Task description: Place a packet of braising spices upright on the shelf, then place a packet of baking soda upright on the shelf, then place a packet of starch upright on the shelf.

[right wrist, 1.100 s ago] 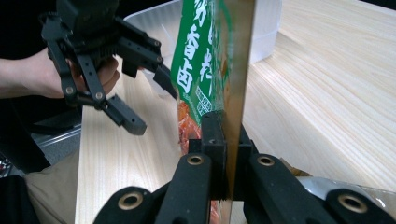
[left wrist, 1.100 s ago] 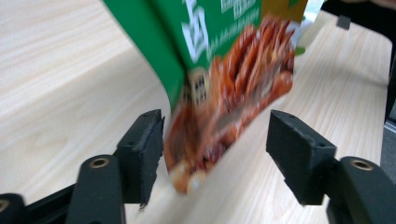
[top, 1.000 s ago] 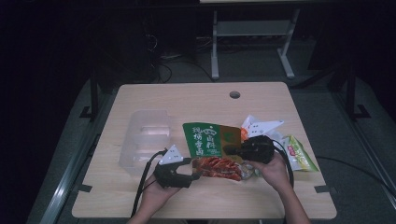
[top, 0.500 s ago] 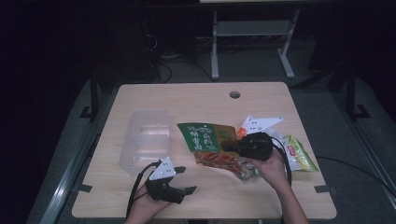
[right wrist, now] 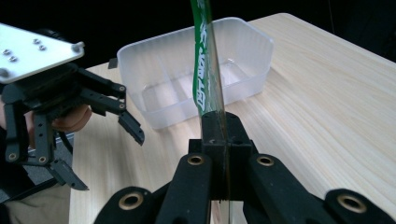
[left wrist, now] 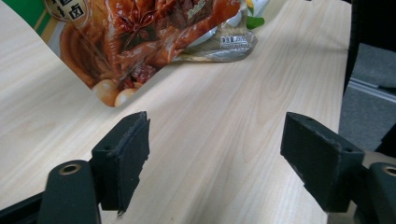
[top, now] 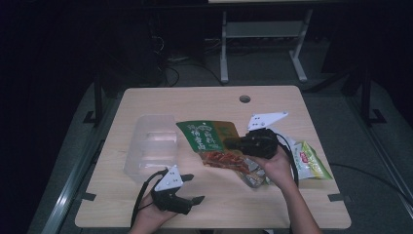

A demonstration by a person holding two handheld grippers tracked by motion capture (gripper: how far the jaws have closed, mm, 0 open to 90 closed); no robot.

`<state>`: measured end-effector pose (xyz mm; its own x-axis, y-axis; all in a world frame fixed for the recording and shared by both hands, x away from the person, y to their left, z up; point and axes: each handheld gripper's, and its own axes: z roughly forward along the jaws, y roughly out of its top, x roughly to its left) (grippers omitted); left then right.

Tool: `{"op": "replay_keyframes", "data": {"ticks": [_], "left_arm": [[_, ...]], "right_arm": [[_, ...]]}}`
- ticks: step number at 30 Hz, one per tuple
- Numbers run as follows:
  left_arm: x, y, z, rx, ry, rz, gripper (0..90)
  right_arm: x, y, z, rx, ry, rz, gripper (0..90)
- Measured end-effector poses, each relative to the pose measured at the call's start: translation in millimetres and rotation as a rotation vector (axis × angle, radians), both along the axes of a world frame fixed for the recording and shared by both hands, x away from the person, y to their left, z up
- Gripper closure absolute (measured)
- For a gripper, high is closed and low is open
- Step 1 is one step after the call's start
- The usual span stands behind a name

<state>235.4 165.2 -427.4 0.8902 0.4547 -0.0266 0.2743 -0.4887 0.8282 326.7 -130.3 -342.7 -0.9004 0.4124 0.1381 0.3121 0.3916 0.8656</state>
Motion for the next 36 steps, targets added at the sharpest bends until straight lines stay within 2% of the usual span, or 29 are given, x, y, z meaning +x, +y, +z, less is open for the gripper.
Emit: {"op": "replay_keyframes", "data": {"ticks": [5, 7, 13, 17, 20, 24, 32, 36], "left_arm": [[2.4, 0.6, 1.5, -0.013, -0.006, -0.002, 23.7], [4.0, 0.1, 1.1, -0.024, 0.002, -0.001, 23.6], [3.0, -3.1, -0.9, -0.021, 0.009, -0.014, 23.6], [3.1, -2.9, 0.7, -0.022, 0.010, -0.013, 23.4], [3.7, -1.7, 0.2, -0.028, 0.005, -0.015, 23.4], [3.6, -2.1, 0.0, -0.034, 0.017, -0.013, 23.3], [2.5, -2.1, 0.3, -0.032, 0.021, -0.027, 23.0], [2.2, -2.4, -0.5, -0.024, 0.034, -0.033, 22.9]], "right_arm": [[0.7, 1.5, 6.0, 0.001, -0.010, 0.001, 89.2], [2.0, 1.2, 7.4, -0.004, 0.001, 0.004, 89.2], [8.9, 2.2, 2.2, -0.009, 0.033, -0.005, 89.2], [12.1, 3.6, 3.1, -0.002, 0.034, -0.002, 89.2], [14.7, 6.9, 7.2, -0.001, 0.034, 0.002, 89.2], [17.9, 13.1, 14.0, -0.015, 0.022, 0.012, 89.2], [26.7, 24.0, 21.9, -0.018, 0.038, 0.024, 89.2], [31.8, 29.1, 27.1, 0.001, 0.040, 0.026, 89.3]]}}
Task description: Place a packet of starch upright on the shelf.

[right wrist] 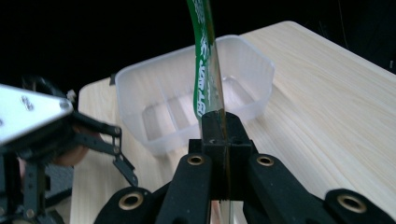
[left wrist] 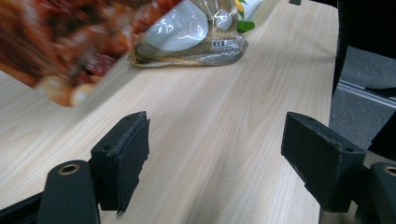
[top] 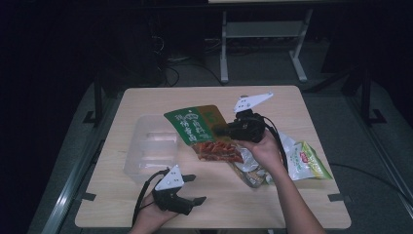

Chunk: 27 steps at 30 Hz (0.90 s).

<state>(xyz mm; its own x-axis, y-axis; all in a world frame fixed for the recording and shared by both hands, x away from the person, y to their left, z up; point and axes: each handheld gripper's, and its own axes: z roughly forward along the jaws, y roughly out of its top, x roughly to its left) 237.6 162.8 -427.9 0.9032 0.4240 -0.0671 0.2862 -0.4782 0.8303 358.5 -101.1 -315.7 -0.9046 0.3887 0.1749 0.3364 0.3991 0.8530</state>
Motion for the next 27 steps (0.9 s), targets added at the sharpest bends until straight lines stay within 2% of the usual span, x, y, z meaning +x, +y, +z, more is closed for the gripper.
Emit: {"op": "replay_keyframes", "data": {"ticks": [8, 12, 17, 18, 19, 21, 27], "left_arm": [[-1.6, -1.5, -1.3, -0.021, 0.010, -0.004, 23.0], [-1.1, 0.1, -1.7, -0.025, 0.016, 0.000, 23.0], [0.2, 1.0, -1.8, -0.027, 0.023, 0.002, 23.0], [0.6, 1.6, -1.2, -0.019, 0.025, -0.001, 23.0], [1.1, 1.5, -1.6, -0.022, 0.020, -0.001, 23.0], [1.5, 1.5, -2.5, -0.029, 0.034, 0.001, 23.0], [5.3, 2.2, -5.4, -0.040, 0.046, 0.017, 23.0]], "right_arm": [[11.5, 11.4, 13.9, 0.026, -0.018, 0.001, 89.3], [18.0, 21.5, 23.5, 0.034, -0.014, 0.004, 89.3], [31.2, 38.6, 32.9, 0.053, -0.037, 0.007, 89.3], [31.2, 38.6, 32.9, 0.053, -0.037, 0.007, 89.3], [34.1, 41.8, 33.4, 0.057, -0.028, 0.010, 89.3], [42.2, 50.9, 33.7, 0.051, -0.029, 0.000, 89.3], [53.1, 65.1, 32.4, 0.058, -0.015, -0.009, 89.3]]}}
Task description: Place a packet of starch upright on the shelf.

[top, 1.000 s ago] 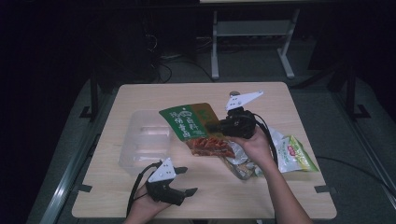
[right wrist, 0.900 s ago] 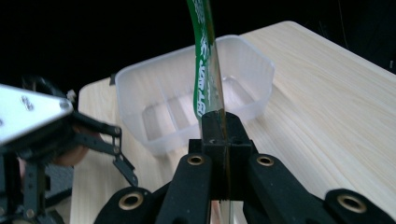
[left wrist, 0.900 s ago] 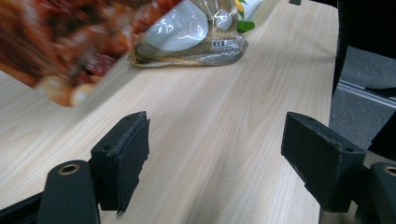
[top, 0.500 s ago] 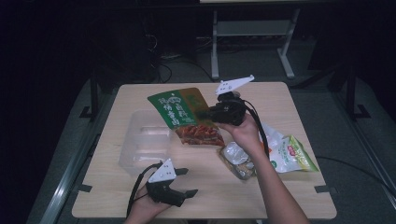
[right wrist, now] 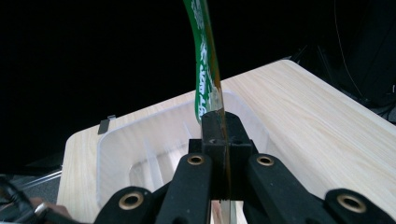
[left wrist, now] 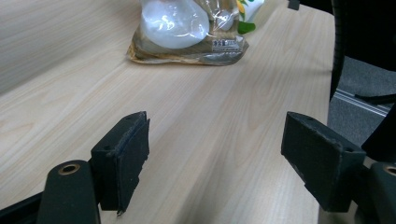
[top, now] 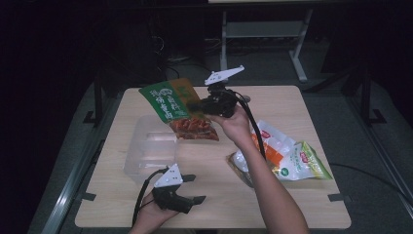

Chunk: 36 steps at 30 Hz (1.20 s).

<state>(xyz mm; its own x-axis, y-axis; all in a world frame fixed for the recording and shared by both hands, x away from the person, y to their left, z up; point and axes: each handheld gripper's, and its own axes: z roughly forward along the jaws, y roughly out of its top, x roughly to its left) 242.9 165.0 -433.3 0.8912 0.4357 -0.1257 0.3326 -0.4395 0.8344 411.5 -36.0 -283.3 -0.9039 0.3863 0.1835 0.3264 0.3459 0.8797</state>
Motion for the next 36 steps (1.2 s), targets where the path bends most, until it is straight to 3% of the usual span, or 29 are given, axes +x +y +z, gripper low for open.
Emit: {"op": "replay_keyframes", "data": {"ticks": [16, 24, 36], "left_arm": [[2.4, 3.8, 1.5, 0.007, -0.009, -0.004, 22.9], [1.4, 3.9, 0.7, 0.004, -0.008, 0.001, 22.9], [0.7, 4.6, 0.6, -0.007, 0.008, -0.007, 22.9]], "right_arm": [[21.9, 45.6, 7.8, -0.029, -0.008, 0.032, 89.3], [34.5, 64.1, 4.6, -0.027, 0.019, 0.043, 89.3], [51.8, 93.8, -22.3, -0.009, 0.066, 0.026, 89.3]]}}
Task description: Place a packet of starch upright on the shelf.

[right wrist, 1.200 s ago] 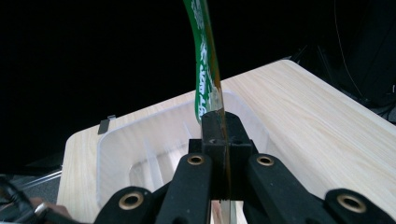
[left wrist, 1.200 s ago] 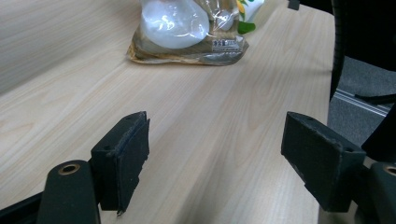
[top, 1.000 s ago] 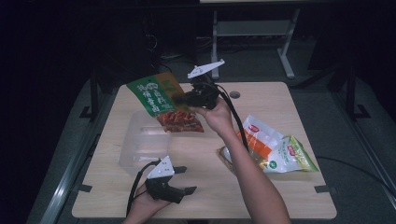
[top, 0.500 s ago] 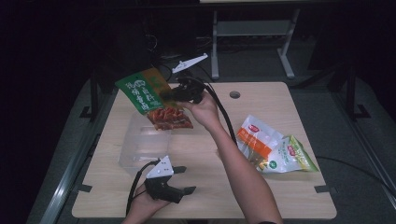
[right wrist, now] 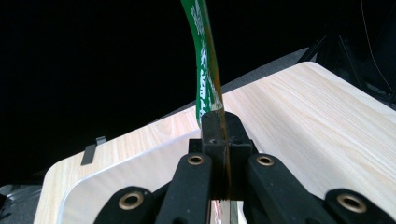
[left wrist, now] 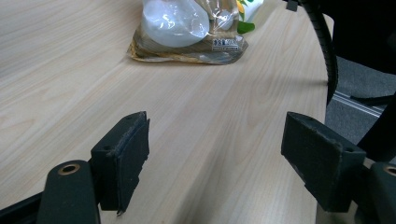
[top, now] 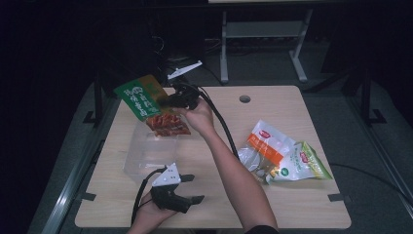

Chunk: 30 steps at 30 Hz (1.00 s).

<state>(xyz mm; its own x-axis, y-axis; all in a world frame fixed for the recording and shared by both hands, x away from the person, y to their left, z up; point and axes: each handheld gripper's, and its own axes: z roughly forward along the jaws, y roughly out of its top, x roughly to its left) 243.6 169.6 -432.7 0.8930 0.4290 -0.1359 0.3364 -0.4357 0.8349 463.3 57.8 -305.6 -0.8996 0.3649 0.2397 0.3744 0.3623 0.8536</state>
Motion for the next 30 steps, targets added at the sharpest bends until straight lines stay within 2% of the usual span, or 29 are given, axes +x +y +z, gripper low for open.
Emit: {"op": "replay_keyframes", "data": {"ticks": [4, 9, 10, 14, 19, 20, 22, 24, 29, 30], "left_arm": [[0.0, 0.7, 0.4, 0.003, 0.004, -0.001, 22.9], [0.3, 1.7, 0.8, 0.002, 0.000, -0.001, 22.9], [0.6, 2.2, 0.8, 0.003, 0.001, 0.000, 22.9], [0.7, 2.4, 1.1, 0.007, -0.007, -0.001, 23.0], [0.1, 1.9, 0.9, 0.008, -0.005, -0.002, 23.0], [0.1, 1.8, 0.9, 0.007, -0.006, -0.001, 23.0], [0.0, 1.9, 1.0, 0.006, -0.007, 0.000, 23.0], [-0.2, 1.9, 1.0, 0.005, -0.009, 0.003, 23.0], [-0.6, 1.6, 0.9, 0.010, -0.009, 0.000, 23.0], [-0.7, 1.5, 0.8, 0.010, -0.010, 0.001, 23.1]], "right_arm": [[6.2, 8.8, -8.9, 0.010, 0.006, -0.011, 89.3], [11.9, 17.7, -19.8, 0.025, 0.032, -0.029, 89.3], [15.2, 19.8, -25.2, 0.047, 0.052, -0.041, 89.3], [18.1, 25.5, -33.8, 0.051, 0.061, -0.059, 89.3], [19.4, 27.6, -41.7, 0.051, 0.067, -0.070, 89.3], [20.3, 27.0, -46.3, 0.073, 0.078, -0.077, 89.3], [19.9, 27.0, -47.3, 0.077, 0.084, -0.085, 89.3], [18.0, 27.1, -50.1, 0.064, 0.065, -0.080, 89.2], [15.0, 24.0, -51.4, 0.063, 0.060, -0.082, 89.2], [14.0, 21.5, -52.0, 0.046, 0.047, -0.088, 89.1]]}}
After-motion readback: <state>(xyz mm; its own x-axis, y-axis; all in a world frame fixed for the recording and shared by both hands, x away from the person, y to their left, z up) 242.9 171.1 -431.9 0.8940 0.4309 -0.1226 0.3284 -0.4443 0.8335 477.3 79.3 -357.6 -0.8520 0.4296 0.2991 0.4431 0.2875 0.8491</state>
